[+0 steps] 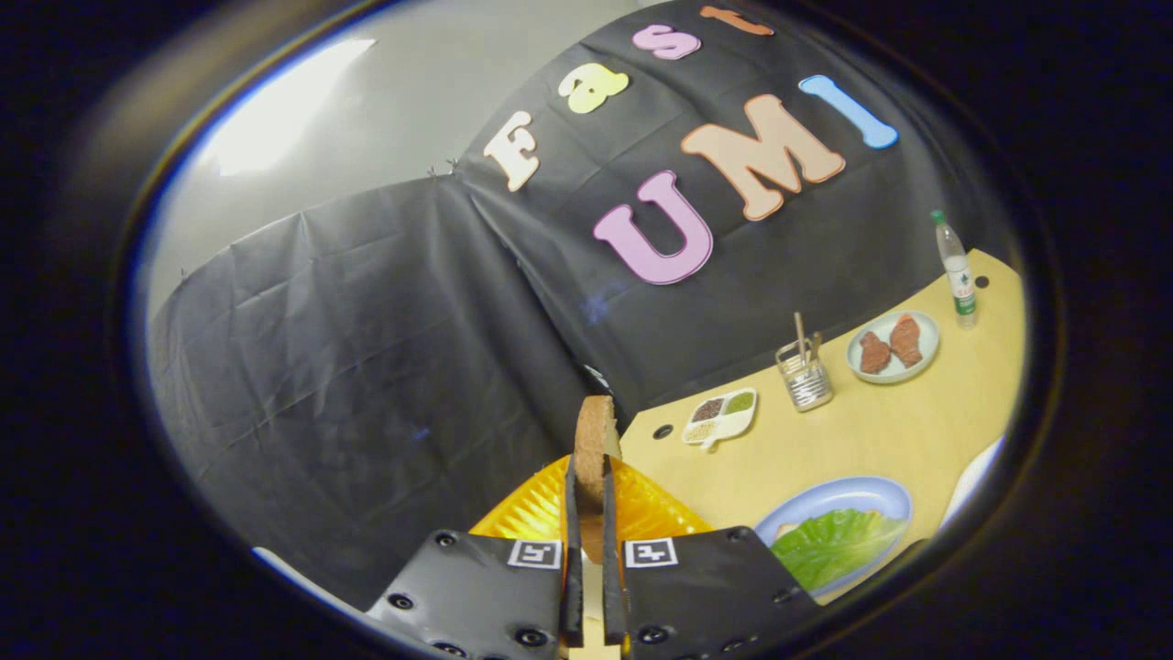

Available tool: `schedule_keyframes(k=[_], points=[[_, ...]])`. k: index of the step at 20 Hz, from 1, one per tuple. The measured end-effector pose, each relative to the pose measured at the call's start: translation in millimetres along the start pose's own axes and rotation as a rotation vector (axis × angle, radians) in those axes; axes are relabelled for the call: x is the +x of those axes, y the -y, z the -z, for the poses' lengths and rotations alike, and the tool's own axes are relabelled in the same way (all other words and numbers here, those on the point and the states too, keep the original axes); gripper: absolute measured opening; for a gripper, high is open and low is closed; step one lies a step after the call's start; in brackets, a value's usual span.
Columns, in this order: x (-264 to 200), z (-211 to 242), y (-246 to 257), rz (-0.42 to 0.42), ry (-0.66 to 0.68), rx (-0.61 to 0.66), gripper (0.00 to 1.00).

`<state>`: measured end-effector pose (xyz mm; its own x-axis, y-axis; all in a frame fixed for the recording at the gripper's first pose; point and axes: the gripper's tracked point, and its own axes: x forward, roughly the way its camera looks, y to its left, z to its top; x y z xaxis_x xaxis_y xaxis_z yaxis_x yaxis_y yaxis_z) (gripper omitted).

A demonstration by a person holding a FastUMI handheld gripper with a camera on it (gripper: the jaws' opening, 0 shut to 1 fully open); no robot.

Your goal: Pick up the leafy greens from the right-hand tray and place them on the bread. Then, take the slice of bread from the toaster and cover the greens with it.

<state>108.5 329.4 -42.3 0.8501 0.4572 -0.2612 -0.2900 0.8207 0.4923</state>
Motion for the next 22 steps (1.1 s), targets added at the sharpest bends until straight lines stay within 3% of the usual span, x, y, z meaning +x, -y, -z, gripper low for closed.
schedule_keyframes(k=[8,22], points=[[-50.3,10.4,77.2,0.070,0.002,0.043,0.11],[-39.6,63.6,176.0,0.182,0.004,0.323,0.11]])
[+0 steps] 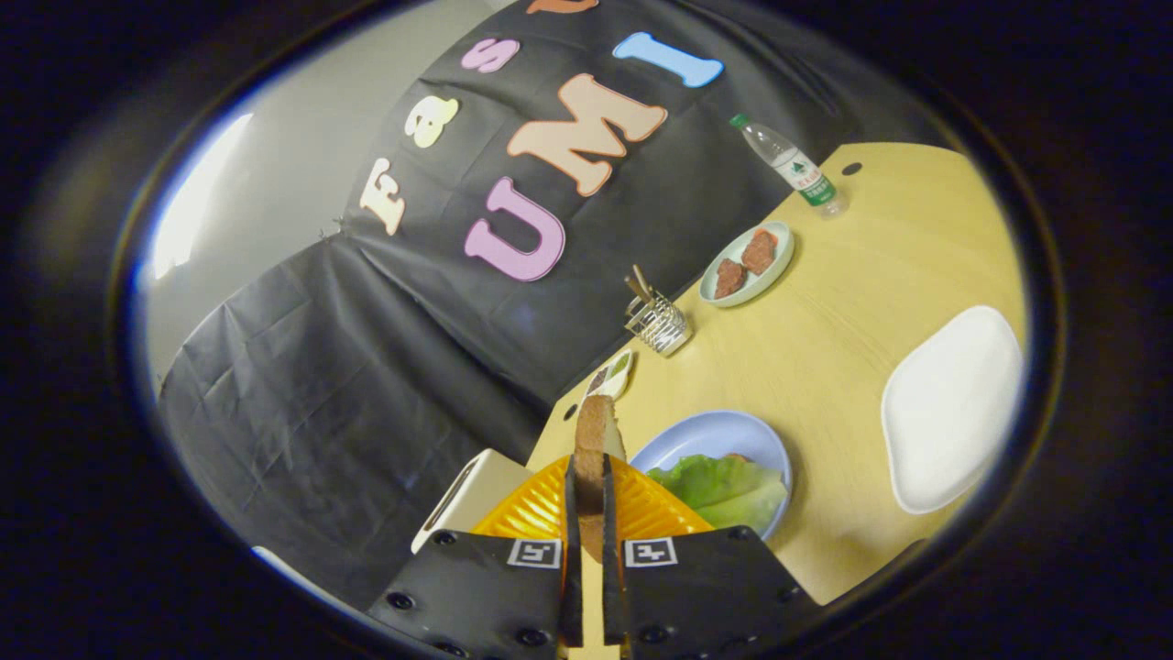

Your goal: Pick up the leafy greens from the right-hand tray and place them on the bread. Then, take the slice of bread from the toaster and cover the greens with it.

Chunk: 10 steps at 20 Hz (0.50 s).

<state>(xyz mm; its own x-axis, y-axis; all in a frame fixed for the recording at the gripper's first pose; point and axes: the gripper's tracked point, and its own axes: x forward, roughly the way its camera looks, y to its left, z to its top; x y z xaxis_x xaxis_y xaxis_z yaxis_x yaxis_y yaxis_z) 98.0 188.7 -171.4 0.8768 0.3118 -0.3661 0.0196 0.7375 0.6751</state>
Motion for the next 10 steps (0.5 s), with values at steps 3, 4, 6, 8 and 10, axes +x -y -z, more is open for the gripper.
schedule_keyframes(k=[3,4,6,8,10], points=[[11.7,11.5,6.4,-0.002,-0.018,0.092,0.11],[13.9,17.2,9.5,0.006,-0.027,0.097,0.11],[18.2,30.1,24.0,0.051,-0.046,0.060,0.11],[18.6,36.7,39.5,0.100,-0.055,0.012,0.11],[18.7,39.9,50.9,0.138,-0.055,-0.035,0.11]])
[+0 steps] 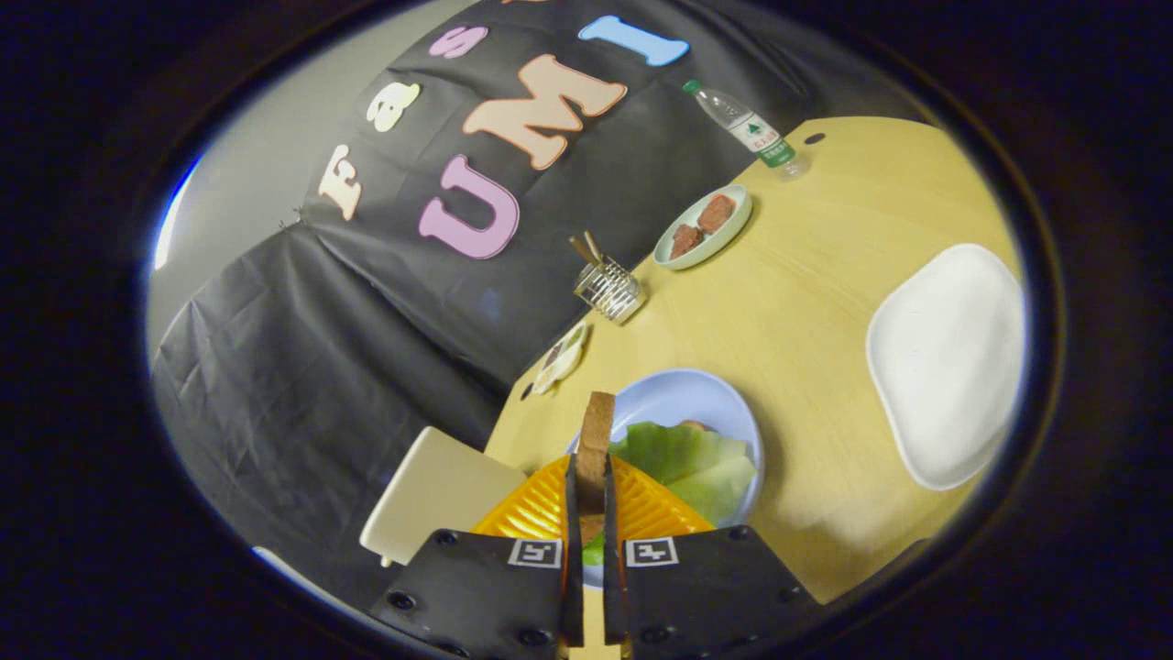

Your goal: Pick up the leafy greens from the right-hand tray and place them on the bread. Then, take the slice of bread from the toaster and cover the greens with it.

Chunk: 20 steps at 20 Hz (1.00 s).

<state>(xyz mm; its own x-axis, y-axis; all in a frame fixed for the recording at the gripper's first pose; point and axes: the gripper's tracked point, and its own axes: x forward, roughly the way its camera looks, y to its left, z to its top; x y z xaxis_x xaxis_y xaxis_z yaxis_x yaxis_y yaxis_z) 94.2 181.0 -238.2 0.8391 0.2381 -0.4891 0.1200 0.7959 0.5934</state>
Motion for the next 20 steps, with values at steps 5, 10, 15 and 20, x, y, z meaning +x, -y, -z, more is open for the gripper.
schedule_keyframes(k=[5,10,15,20], points=[[-2.4,5.4,16.6,0.041,-0.012,-0.099,0.12],[-11.9,1.5,19.4,0.050,0.000,-0.224,0.25],[-23.1,-1.7,22.2,0.044,-0.013,-0.295,0.53],[-36.5,-17.3,14.8,0.020,0.027,-0.371,0.82]])
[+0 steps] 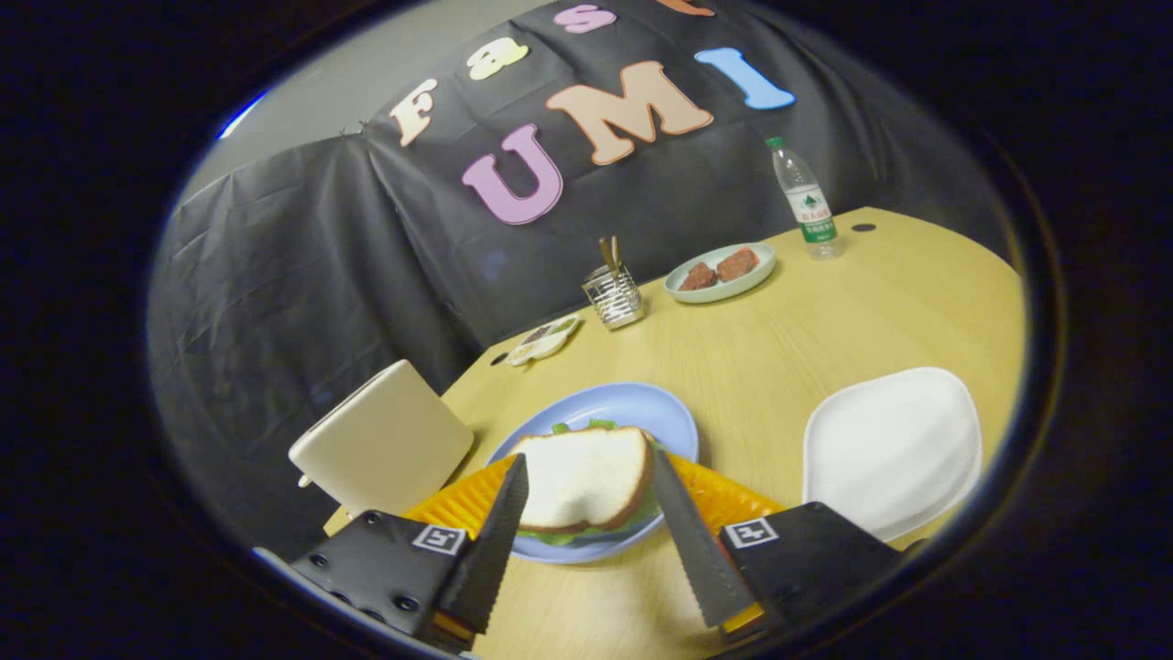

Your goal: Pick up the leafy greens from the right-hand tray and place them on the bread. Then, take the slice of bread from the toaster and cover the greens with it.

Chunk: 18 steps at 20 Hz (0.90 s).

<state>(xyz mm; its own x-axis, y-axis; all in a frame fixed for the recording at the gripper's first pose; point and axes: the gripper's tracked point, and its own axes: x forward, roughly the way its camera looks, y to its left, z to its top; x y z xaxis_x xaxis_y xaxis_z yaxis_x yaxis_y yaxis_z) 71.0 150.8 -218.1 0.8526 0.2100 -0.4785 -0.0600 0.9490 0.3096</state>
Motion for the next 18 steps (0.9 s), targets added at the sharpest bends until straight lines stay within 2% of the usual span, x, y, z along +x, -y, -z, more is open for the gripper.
schedule_keyframes(k=[3,12,18], points=[[-14.6,-20.7,1.5,-0.003,0.057,-0.072,1.00],[-68.1,-126.8,5.3,-0.021,0.286,-0.230,1.00],[-101.9,-179.3,1.9,-0.015,0.408,-0.343,1.00]])
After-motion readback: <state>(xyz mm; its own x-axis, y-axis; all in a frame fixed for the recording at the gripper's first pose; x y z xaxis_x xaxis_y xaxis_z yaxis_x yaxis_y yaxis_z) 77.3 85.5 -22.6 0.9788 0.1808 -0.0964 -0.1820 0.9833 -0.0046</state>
